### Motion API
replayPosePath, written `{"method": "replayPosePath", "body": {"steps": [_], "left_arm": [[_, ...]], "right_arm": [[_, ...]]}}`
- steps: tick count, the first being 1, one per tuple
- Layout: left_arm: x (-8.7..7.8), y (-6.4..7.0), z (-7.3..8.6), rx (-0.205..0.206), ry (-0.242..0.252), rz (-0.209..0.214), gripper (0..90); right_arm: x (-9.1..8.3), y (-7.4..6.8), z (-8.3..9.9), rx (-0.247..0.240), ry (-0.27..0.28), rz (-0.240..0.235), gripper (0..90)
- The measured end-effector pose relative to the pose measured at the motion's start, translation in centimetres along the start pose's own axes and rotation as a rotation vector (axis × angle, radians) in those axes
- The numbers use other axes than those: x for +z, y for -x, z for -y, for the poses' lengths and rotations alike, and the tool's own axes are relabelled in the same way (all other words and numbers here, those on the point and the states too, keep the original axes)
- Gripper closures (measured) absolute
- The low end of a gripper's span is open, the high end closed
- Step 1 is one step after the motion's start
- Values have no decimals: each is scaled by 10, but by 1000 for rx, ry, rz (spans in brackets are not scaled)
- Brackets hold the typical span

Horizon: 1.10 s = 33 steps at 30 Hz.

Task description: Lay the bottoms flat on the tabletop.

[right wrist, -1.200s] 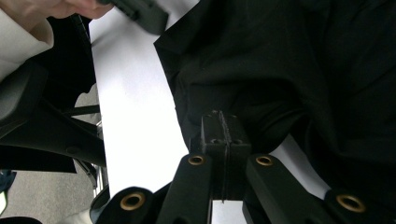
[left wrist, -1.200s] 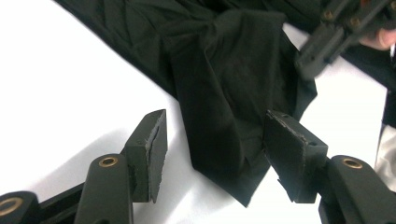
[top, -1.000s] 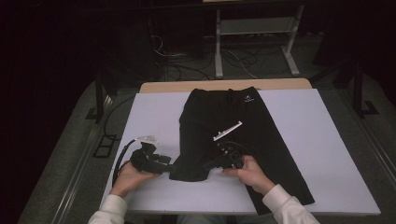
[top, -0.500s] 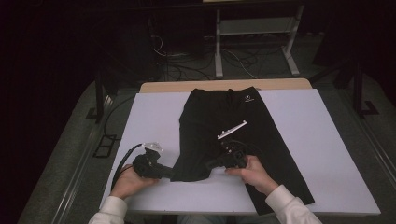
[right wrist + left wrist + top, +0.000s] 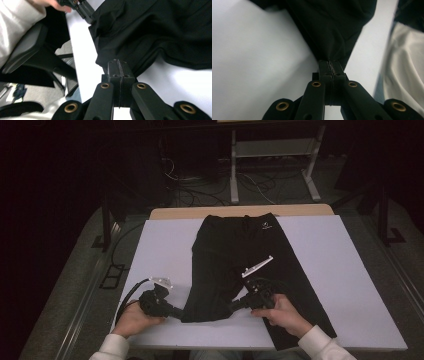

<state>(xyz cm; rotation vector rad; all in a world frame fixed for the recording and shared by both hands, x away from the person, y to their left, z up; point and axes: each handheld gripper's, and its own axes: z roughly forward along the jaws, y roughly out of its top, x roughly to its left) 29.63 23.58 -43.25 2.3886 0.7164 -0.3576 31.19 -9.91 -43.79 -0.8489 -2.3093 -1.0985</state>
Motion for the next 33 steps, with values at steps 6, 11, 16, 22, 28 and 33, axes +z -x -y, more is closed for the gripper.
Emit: {"method": "replayPosePath", "body": {"steps": [6,11,16,22,28,33], "left_arm": [[-1,8,9,24,-62,43,900],[-5,9,18,20,-88,51,900],[-10,8,23,23,-104,52,900],[-13,7,25,30,-131,57,900],[-16,6,30,28,-138,66,900],[-16,7,31,42,-153,60,899]], "right_arm": [[8,-13,13,-8,-66,-54,890],[24,-22,22,-14,-128,-87,890],[37,-27,23,-25,-162,-105,891],[48,-31,23,-31,-183,-116,890],[52,-34,24,-36,-191,-125,890],[52,-34,24,-39,-193,-127,890]]}}
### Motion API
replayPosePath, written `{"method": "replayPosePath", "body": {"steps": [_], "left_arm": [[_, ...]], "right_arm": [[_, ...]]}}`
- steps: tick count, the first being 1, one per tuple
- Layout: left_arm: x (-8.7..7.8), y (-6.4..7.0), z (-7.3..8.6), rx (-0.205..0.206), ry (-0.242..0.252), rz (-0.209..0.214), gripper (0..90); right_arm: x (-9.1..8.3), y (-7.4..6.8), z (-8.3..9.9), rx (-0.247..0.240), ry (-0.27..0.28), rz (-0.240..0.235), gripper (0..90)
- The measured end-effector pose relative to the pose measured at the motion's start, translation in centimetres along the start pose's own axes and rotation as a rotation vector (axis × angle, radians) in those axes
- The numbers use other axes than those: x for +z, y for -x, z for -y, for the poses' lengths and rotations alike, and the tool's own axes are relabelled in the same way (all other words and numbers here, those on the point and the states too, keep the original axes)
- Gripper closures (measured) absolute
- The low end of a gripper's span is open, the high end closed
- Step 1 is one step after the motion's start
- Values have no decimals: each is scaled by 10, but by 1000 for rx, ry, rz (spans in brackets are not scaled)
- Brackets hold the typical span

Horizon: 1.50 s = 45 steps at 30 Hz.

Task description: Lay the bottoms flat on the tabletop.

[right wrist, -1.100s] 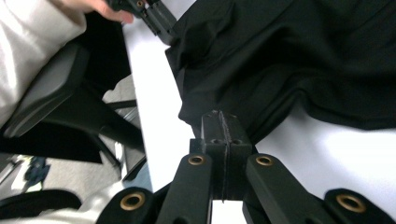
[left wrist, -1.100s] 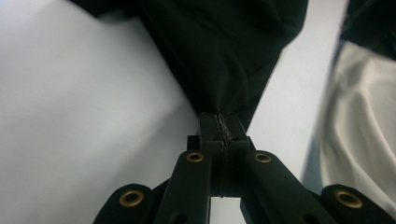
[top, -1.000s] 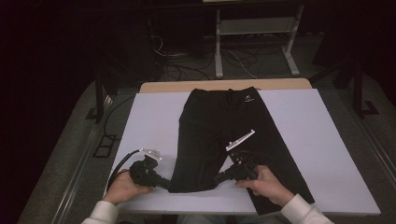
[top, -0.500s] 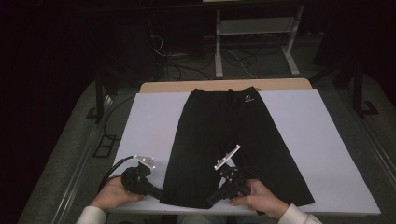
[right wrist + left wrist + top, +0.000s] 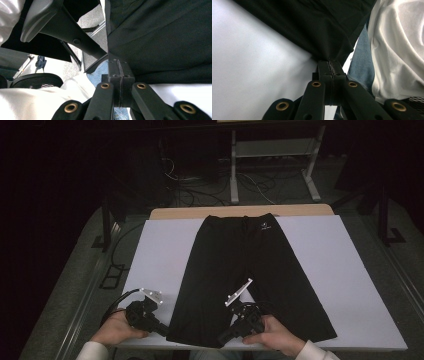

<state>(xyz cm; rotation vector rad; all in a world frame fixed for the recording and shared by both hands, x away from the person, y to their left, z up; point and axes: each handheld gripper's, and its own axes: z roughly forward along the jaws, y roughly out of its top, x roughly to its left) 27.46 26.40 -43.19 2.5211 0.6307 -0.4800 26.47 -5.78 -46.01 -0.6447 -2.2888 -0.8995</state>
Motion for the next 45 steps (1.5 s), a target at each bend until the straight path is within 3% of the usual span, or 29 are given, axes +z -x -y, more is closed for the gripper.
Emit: {"method": "replayPosePath", "body": {"steps": [6,9,12,20,27,30,33,37,45], "left_arm": [[-4,2,-2,15,17,-5,893],[-7,3,-4,24,59,-31,782],[-9,5,-7,36,116,-63,623],[-10,9,-21,55,223,-75,320],[-10,13,-35,54,298,-112,98],[-9,14,-43,56,324,-149,16],[-8,16,-50,67,353,-163,2],[-4,20,-60,87,381,-182,1],[-1,22,-73,93,421,-193,1]], "right_arm": [[-1,-2,0,-7,-2,-4,889],[-5,-3,0,-18,12,19,868],[-14,-5,0,-40,48,55,771],[-47,-10,4,-116,142,202,496],[-74,-9,9,-96,214,295,215],[-86,-8,13,-82,251,343,120],[-97,-7,17,-70,286,385,4],[-110,-6,24,-73,313,431,0],[-131,-3,38,-58,360,466,0]]}}
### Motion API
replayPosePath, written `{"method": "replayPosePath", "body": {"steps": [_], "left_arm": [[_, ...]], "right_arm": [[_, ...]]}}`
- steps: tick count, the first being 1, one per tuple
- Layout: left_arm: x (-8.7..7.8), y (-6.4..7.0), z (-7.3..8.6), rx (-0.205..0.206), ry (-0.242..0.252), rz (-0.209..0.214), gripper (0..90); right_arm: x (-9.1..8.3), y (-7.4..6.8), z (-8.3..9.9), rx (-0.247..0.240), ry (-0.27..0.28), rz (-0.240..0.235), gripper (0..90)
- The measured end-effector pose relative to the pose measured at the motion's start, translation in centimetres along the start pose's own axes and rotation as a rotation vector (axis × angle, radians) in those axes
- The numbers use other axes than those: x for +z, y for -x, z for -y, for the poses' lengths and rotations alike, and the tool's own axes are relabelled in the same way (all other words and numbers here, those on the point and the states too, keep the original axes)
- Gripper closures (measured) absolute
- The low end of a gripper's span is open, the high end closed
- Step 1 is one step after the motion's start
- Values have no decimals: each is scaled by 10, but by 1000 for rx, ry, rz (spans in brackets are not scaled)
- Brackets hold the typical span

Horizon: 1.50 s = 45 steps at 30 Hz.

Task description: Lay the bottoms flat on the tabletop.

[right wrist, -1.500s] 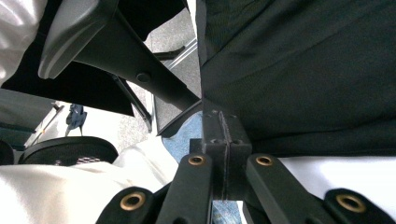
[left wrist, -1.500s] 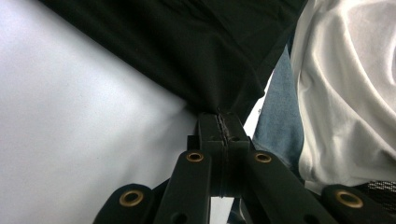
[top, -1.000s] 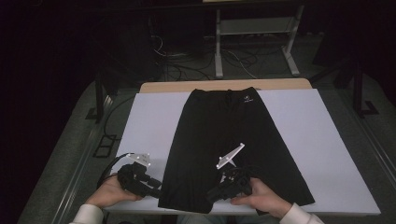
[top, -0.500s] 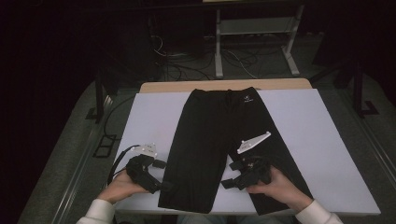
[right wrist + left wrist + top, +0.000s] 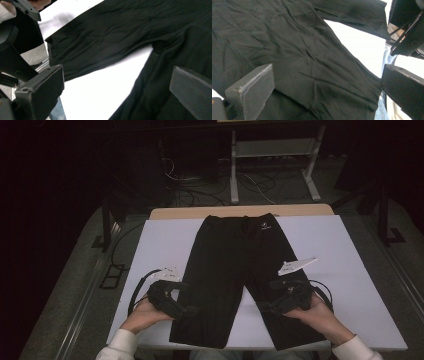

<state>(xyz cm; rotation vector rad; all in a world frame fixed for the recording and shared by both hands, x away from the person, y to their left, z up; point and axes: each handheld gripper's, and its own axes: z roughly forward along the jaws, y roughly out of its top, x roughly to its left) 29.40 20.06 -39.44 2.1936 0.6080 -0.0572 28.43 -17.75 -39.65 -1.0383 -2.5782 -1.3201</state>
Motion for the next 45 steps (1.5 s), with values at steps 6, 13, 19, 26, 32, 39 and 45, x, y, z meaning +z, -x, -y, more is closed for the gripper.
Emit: {"method": "replayPosePath", "body": {"steps": [6,13,19,26,32,39,45], "left_arm": [[6,2,-9,2,39,-11,1],[17,5,-15,5,80,-32,1],[25,6,-13,-7,162,-69,1],[31,4,-9,-29,223,-103,1],[34,4,-8,-38,272,-133,2],[35,-6,2,-66,287,-175,2],[34,-9,8,-71,285,-194,2]], "right_arm": [[-13,9,4,22,36,36,0],[-24,22,15,48,84,83,0],[-31,32,25,60,124,119,0],[-39,45,39,73,174,162,0],[-43,54,47,63,220,190,0],[-44,62,58,44,228,224,0],[-41,63,69,32,199,250,0]]}}
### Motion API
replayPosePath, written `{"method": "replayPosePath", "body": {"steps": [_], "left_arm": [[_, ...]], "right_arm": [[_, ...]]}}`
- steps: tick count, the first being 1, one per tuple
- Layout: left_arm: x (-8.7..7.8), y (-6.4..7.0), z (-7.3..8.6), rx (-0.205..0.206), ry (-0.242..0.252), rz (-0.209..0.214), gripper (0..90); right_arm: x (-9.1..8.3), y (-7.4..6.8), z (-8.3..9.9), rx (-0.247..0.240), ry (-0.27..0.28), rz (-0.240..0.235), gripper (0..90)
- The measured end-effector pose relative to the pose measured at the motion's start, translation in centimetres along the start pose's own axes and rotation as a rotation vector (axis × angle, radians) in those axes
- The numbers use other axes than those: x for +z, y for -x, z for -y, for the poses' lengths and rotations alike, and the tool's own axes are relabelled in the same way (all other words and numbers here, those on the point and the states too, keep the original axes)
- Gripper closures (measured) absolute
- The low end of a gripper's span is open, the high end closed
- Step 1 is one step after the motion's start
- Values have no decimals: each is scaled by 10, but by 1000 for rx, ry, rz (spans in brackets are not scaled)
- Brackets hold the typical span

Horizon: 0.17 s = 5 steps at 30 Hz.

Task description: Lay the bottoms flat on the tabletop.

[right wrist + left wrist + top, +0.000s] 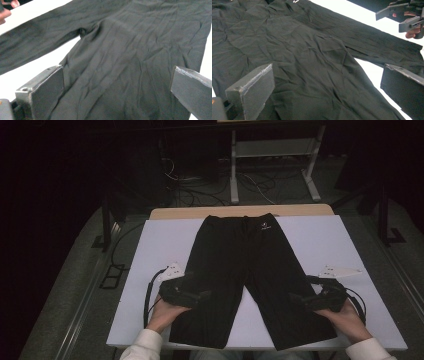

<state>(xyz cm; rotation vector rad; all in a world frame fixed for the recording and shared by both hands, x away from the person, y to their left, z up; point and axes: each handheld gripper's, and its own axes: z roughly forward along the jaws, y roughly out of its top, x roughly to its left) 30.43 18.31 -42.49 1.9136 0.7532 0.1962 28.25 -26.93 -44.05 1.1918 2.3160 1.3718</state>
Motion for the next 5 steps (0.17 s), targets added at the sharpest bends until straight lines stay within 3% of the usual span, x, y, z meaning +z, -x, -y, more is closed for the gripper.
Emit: {"method": "replayPosePath", "body": {"steps": [5], "left_arm": [[0,0,0,2,7,0,2]], "right_arm": [[-1,-1,0,-12,17,1,0]]}}
